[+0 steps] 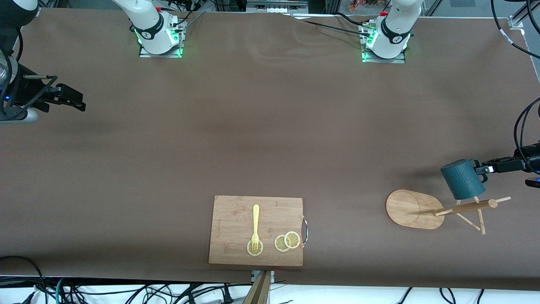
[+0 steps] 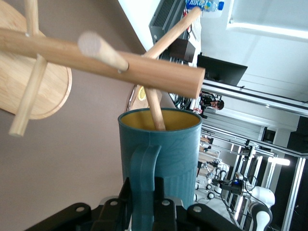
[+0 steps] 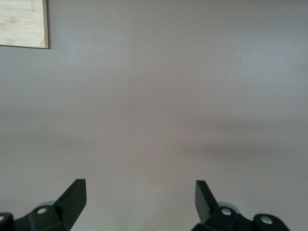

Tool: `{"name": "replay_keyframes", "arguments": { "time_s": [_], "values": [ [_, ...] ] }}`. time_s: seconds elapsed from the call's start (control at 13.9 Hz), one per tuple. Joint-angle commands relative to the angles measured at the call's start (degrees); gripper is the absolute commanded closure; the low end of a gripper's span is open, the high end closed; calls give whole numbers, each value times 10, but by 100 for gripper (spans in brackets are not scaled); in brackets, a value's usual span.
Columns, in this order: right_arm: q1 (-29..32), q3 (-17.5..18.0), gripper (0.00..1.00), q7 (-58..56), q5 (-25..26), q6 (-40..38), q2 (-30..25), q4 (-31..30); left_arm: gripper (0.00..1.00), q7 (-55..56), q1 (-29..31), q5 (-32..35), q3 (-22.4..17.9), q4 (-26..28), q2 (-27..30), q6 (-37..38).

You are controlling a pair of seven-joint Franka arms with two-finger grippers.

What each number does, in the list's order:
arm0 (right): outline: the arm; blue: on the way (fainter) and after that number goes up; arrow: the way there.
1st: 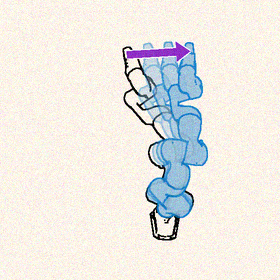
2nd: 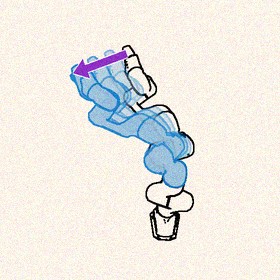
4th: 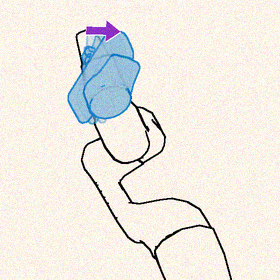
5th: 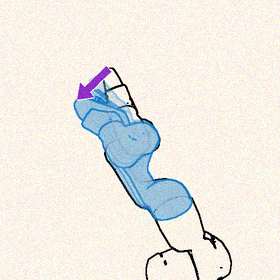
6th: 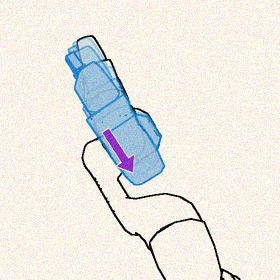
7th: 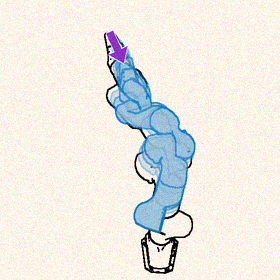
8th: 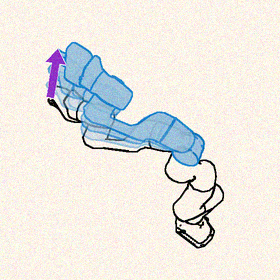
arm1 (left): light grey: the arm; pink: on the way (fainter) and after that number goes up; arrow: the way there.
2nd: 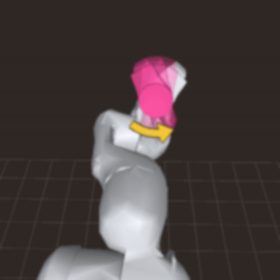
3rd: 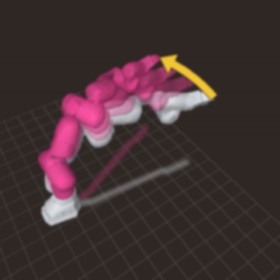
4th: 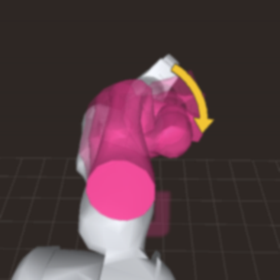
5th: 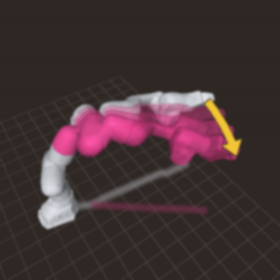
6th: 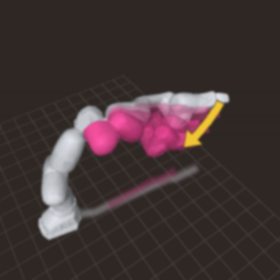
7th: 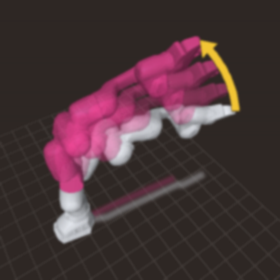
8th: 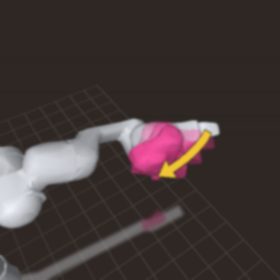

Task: Pass cup and hang on rack
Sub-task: 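Lower the mug handle onto a rack peg with the left gripper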

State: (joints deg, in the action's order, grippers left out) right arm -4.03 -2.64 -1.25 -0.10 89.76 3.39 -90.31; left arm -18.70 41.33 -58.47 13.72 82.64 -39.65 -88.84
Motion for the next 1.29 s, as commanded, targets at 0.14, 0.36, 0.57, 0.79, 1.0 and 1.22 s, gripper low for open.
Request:
{"name": "replay_keyframes", "arguments": {
  "time_s": [0.14,0.36,0.57,0.79,1.0,1.22],
  "values": [
    [0,5,0,1,5,-2,-6,4,100,2,-7,11,-3,-27,-19,-29],
    [0,17,0,9,8,-2,-7,5,100,8,-7,10,-4,-27,-23,-41],
    [-1,18,0,13,7,-1,-7,5,100,9,-6,11,-5,-27,-27,-49],
    [1,27,0,13,12,0,-7,5,83,7,-4,9,-4,-27,-27,-49],
    [0,27,0,12,12,3,-7,5,0,1,2,11,-5,-26,-28,-49],
    [0,27,0,12,11,23,-6,5,0,1,9,17,-6,-25,-25,-44]
  ]
}}
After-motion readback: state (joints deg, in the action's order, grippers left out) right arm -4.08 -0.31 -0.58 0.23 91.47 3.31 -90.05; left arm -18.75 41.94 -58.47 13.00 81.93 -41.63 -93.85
